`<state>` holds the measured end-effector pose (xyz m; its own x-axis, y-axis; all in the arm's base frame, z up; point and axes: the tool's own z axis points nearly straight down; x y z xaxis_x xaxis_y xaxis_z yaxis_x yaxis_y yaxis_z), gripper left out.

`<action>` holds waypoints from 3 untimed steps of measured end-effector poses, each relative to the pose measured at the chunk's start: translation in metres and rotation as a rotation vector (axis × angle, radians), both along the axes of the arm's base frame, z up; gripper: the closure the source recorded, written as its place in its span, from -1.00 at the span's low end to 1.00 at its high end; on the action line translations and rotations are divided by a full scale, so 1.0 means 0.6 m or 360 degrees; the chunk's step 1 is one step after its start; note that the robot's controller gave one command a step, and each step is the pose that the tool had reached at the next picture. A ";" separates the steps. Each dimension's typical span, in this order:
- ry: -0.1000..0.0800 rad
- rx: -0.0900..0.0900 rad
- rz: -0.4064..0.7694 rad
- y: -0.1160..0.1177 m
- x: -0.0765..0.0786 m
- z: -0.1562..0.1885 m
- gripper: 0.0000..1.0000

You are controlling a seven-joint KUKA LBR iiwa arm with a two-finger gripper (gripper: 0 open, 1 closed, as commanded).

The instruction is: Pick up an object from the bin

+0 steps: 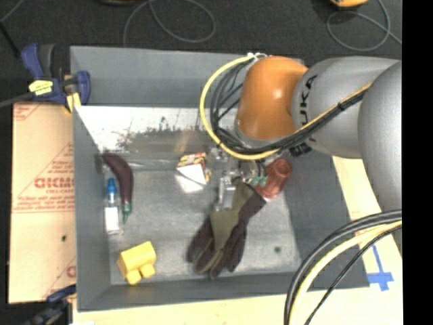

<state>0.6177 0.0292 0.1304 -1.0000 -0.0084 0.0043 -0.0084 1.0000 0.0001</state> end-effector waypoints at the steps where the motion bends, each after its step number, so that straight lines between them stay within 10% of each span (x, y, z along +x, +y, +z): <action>1: -0.0009 0.0000 0.0000 0.000 0.001 0.008 -1.00; 2: -0.0005 0.0000 0.0209 -0.039 -0.047 -0.099 1.00; 3: -0.0005 0.0000 0.0209 -0.039 -0.047 -0.099 1.00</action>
Offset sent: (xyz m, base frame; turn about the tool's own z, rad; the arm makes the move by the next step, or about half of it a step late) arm -0.0292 -0.0220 -0.0604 -0.1338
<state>0.5896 0.0059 0.0711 -0.9903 -0.1393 0.0012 -0.1393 0.9903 -0.0002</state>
